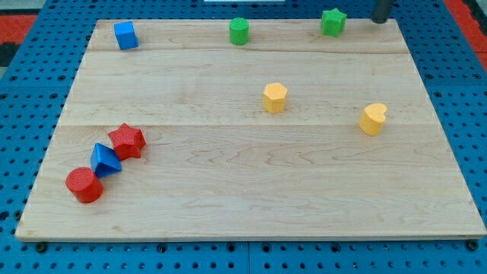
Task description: Move the blue triangle towards the center left
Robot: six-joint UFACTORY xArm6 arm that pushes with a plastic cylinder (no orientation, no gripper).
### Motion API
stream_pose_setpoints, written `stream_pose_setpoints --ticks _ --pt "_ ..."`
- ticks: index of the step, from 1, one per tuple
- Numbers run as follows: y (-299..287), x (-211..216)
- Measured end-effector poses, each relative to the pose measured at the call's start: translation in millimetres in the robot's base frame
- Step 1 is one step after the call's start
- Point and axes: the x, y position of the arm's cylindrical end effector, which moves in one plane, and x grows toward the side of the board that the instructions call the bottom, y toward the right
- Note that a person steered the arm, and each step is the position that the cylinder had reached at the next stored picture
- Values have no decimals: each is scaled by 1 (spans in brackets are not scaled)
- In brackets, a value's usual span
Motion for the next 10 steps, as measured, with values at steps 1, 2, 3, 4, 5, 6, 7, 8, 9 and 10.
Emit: stream_pose_setpoints --ticks 1,2,3,4,5,6,7,8,9,10 --pt "-35 1" --pt "-45 53" --pt "-20 84" --pt "-17 139" --pt "-23 141" --pt "-21 141" --pt "-21 141" --pt "-21 141" --pt "-21 141" --pt "-24 161"
